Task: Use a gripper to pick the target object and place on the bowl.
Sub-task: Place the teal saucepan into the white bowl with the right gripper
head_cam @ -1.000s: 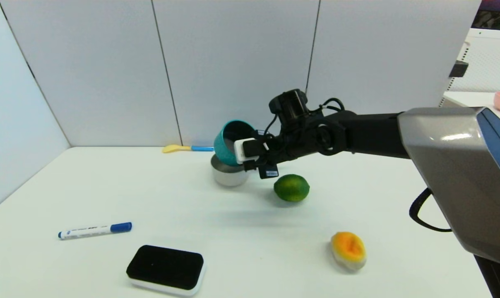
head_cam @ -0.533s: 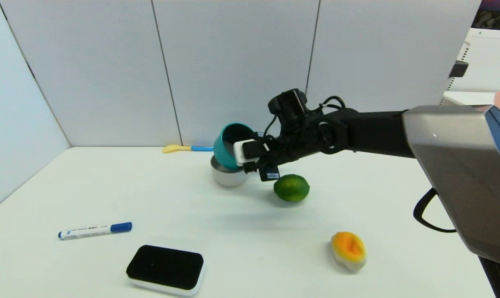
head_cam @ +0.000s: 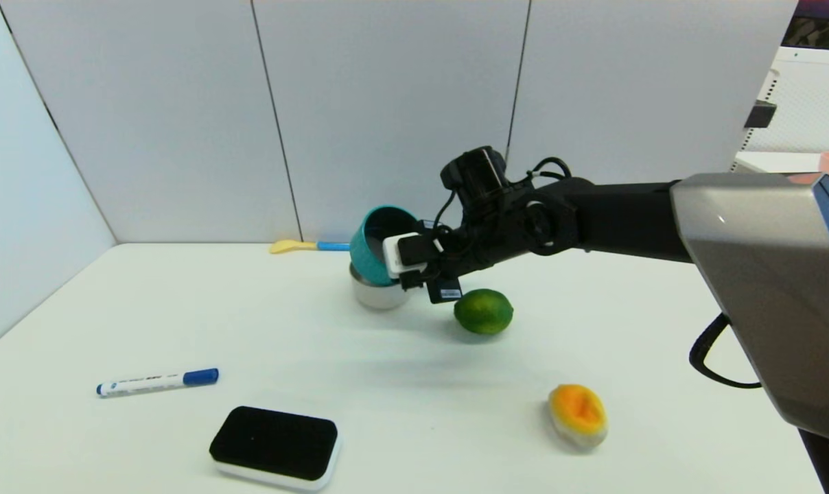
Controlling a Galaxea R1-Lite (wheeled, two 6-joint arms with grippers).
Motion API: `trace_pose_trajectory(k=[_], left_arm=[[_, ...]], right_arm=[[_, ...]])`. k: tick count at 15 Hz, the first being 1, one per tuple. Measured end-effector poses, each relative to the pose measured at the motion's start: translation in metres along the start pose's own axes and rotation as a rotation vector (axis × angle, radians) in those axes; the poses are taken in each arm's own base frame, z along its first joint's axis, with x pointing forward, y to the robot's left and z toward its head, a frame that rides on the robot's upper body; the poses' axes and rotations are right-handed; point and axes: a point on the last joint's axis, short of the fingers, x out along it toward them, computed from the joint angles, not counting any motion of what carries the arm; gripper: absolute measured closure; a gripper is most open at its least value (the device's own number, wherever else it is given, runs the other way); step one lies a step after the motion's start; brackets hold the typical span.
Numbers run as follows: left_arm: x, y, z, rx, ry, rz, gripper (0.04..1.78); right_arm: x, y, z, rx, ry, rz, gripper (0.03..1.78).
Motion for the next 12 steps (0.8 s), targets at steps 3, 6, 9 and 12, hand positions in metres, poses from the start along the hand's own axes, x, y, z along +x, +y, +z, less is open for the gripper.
trace_pose_trajectory(k=[3,6,9,12], left_arm=[[0.0,0.0,0.0,0.0,0.0,0.0,0.11],[0.0,0.0,0.0,0.0,0.0,0.0,0.11],[0.0,0.0,0.0,0.0,0.0,0.0,0.11],[0.0,0.0,0.0,0.0,0.0,0.0,0.11]], right_arm=[[0.0009,0.0002,0.0023,-0.001,-0.004,-0.001,1.73],[0.0014,0.0004,0.0021,-0.004,-0.002,-0.001,1.66],[0.0017,0.0004,0.0013,-0.004,0.021,-0.006,1.16],[0.0011,0.0002,0.0012,0.0,0.03,-0.007,0.82]])
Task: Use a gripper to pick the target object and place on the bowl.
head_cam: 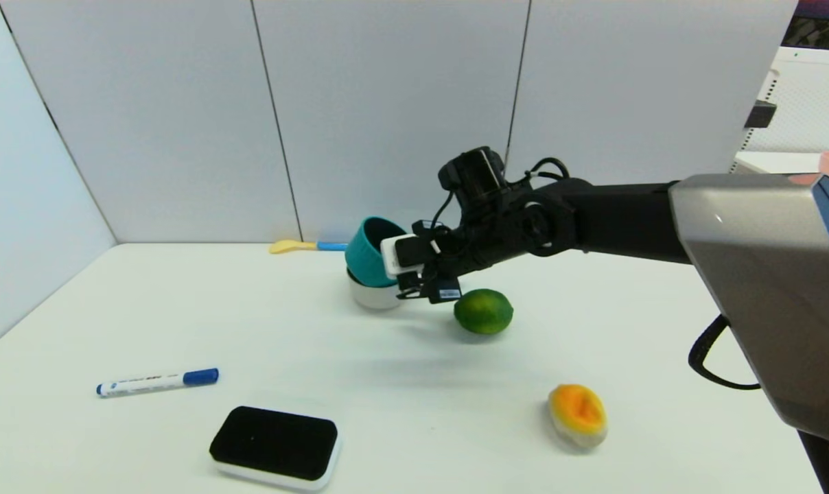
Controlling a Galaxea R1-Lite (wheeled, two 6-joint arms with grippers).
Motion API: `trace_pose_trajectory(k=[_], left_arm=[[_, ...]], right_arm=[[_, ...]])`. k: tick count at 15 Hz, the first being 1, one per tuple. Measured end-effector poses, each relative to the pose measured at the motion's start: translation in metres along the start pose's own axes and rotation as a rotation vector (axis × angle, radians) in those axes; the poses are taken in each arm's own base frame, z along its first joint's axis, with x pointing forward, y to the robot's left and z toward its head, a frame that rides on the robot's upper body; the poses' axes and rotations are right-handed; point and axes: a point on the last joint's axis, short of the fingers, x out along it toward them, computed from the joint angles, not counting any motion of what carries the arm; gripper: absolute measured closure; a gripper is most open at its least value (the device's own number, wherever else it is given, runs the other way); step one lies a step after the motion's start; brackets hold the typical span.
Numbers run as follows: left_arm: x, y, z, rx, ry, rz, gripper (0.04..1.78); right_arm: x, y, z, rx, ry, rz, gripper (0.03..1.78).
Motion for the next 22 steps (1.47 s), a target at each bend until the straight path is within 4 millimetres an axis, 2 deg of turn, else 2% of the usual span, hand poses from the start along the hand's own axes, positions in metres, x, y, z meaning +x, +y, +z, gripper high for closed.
trace_pose_trajectory(k=[5,8,10,13,17,19,22], left_arm=[[0.0,0.0,0.0,-0.001,0.0,0.0,0.11],[0.0,0.0,0.0,0.0,0.0,0.0,0.11],[0.0,0.0,0.0,0.0,0.0,0.0,0.11],[0.0,0.0,0.0,0.0,0.0,0.0,0.11],[0.0,0.0,0.0,0.0,0.0,0.0,0.11],[0.0,0.0,0.0,0.0,0.0,0.0,0.11],[0.0,0.0,0.0,0.0,0.0,0.0,0.11]], right_arm=[[-0.016,-0.006,0.008,0.006,-0.002,-0.009,0.48],[-0.045,-0.015,0.019,0.034,-0.004,-0.04,0.36],[-0.072,-0.022,0.025,0.05,0.002,-0.065,0.3],[-0.128,-0.03,0.021,0.1,0.042,-0.104,0.24],[-0.219,-0.029,-0.013,0.284,0.169,-0.18,0.18],[-0.264,-0.017,-0.026,0.413,0.231,-0.218,0.16],[-0.311,0.018,-0.025,0.627,0.273,-0.254,0.14]])
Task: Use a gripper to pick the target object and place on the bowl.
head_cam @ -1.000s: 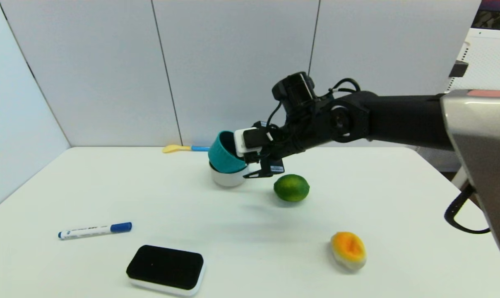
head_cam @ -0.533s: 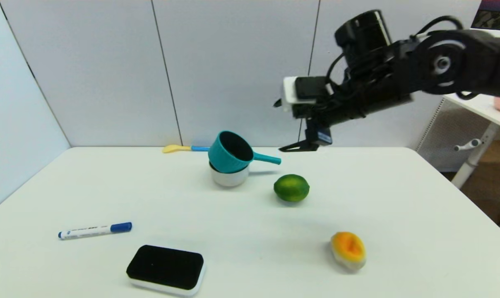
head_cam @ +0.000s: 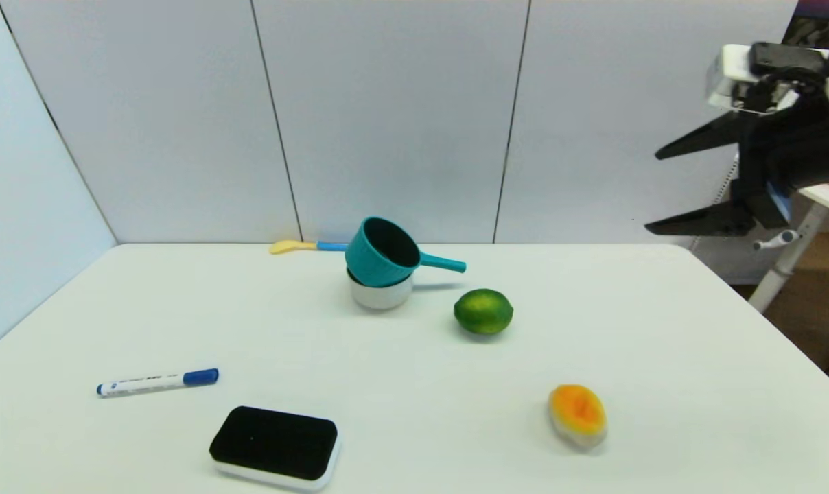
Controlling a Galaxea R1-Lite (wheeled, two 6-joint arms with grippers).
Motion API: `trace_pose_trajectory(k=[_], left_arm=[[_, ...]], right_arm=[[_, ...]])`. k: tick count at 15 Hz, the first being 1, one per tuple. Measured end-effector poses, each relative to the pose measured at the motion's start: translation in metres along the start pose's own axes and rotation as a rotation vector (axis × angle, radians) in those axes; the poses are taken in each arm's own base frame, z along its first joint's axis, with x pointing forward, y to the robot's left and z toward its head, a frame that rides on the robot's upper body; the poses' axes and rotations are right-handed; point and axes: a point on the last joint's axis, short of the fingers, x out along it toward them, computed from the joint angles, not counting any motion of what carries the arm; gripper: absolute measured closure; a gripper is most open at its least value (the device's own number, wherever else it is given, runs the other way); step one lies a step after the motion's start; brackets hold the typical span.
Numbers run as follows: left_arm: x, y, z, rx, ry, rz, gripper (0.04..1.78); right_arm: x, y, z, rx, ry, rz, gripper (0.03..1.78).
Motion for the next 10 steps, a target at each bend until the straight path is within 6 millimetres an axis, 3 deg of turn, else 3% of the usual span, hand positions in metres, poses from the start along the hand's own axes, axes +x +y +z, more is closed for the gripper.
trace_pose_trajectory(k=[5,10], left_arm=[[0.0,0.0,0.0,0.0,0.0,0.0,0.11],[0.0,0.0,0.0,0.0,0.0,0.0,0.11]], right_arm=[[-0.07,0.076,-0.04,0.315,0.06,-0.14,0.12],[-0.112,0.16,-0.067,0.643,0.092,-0.508,0.12]])
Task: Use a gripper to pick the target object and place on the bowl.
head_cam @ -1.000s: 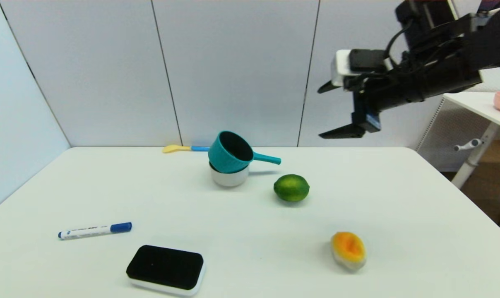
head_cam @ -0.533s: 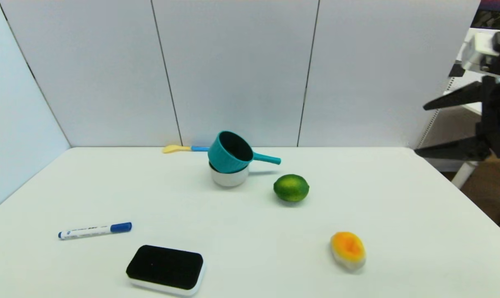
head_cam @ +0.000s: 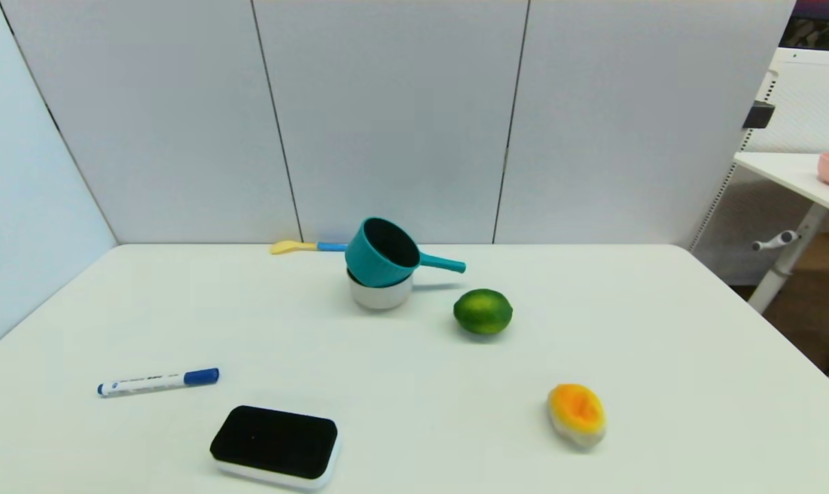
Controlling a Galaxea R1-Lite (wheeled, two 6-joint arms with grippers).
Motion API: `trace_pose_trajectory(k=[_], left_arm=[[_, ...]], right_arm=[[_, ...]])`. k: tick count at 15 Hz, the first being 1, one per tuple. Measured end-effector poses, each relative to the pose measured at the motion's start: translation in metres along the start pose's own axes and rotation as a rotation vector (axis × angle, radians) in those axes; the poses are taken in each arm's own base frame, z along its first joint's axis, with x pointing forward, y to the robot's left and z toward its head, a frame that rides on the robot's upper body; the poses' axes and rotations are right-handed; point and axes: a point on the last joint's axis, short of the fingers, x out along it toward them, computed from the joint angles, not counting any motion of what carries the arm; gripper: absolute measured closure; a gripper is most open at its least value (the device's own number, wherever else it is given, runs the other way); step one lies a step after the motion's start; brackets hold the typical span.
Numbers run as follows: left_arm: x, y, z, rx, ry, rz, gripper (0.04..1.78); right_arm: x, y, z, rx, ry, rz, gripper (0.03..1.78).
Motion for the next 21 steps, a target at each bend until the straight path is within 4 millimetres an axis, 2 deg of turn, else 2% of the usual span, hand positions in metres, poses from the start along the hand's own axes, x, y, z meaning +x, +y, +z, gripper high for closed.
trace_pose_trajectory(k=[4,8,10,14,17,21], left_arm=[[0.0,0.0,0.0,0.0,0.0,0.0,0.11],[0.0,0.0,0.0,0.0,0.0,0.0,0.11],[0.0,0.0,0.0,0.0,0.0,0.0,0.11],[0.0,0.0,0.0,0.0,0.0,0.0,0.11],[0.0,0.0,0.0,0.0,0.0,0.0,0.11],[0.0,0.0,0.0,0.0,0.0,0.0,0.11]], right_arm=[[-0.012,0.025,-0.072,0.185,-0.047,-0.287,0.12],[-0.015,0.044,-0.124,0.225,-0.158,-0.451,0.12],[-0.011,0.049,-0.138,0.261,-0.204,-0.46,0.12],[-0.009,0.053,-0.152,0.266,-0.26,-0.326,0.12],[-0.006,0.06,-0.173,0.258,-0.303,-0.271,0.11],[-0.007,0.068,-0.187,0.243,-0.436,-0.179,0.11]])
